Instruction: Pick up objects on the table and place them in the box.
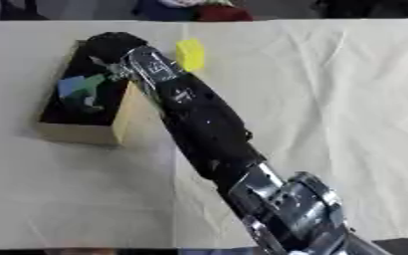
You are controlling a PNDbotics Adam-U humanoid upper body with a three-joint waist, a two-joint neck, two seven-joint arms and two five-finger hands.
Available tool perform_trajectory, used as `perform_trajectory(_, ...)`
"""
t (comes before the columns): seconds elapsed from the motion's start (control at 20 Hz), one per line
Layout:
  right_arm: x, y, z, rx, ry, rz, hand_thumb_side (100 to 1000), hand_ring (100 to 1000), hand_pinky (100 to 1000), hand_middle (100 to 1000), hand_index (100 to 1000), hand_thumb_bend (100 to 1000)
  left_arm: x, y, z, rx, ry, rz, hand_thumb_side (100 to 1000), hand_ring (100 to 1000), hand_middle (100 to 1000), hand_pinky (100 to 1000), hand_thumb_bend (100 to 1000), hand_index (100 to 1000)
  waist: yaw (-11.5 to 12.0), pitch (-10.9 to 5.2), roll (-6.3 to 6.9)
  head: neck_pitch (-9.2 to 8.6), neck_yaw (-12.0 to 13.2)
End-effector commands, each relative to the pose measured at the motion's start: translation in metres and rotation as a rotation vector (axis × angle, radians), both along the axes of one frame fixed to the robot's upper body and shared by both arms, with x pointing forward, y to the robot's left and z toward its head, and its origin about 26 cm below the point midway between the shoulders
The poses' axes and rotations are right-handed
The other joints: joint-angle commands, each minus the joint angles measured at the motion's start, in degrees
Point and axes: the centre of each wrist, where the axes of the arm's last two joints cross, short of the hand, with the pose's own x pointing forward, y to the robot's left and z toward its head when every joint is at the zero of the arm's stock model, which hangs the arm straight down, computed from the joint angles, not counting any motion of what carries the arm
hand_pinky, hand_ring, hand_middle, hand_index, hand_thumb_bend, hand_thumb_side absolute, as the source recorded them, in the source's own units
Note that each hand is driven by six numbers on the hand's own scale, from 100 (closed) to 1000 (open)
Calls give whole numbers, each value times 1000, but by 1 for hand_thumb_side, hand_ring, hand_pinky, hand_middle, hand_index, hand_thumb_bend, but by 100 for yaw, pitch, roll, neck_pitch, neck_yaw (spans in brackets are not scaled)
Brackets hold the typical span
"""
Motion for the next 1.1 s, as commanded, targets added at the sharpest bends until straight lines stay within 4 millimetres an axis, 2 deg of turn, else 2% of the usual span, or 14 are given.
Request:
perform_trajectory(0.05, -3, 3, 19, 28, -57, 11, 634, 928, 865, 769, 914, 349, -1, -1, 8, 16, -25, -12, 744, 619, 729, 730, 100, 793, -7, -94, 46, 29, 6)
perform_trajectory(0.2, -4, 3, 21, 38, -57, 13, 641, 929, 866, 768, 918, 347, -1, -1, 8, 16, -24, -13, 745, 619, 729, 731, 100, 793, -18, -96, 54, 29, 9)
perform_trajectory(0.4, -5, 2, 24, 69, -45, 15, 648, 921, 864, 741, 910, 247, -1, -1, 8, 17, -22, -13, 744, 618, 729, 730, 100, 792, -35, -94, 60, 29, 13)
perform_trajectory(0.55, -4, -6, 34, 127, -47, -6, 649, 917, 864, 728, 911, 184, -1, 0, 8, 18, -22, -11, 743, 618, 729, 730, 100, 792, -45, -90, 60, 29, 30)
perform_trajectory(0.8, 9, -39, 59, 210, -66, -120, 658, 921, 869, 722, 911, 142, -2, 1, 7, 21, -20, -4, 746, 618, 730, 730, 100, 792, -84, -64, 58, 29, 83)
perform_trajectory(1.1, 25, -83, 82, 256, -100, -256, 663, 923, 871, 725, 913, 135, -2, 2, 8, 23, -29, 5, 744, 617, 730, 730, 100, 791, -163, -1, 98, 29, 139)
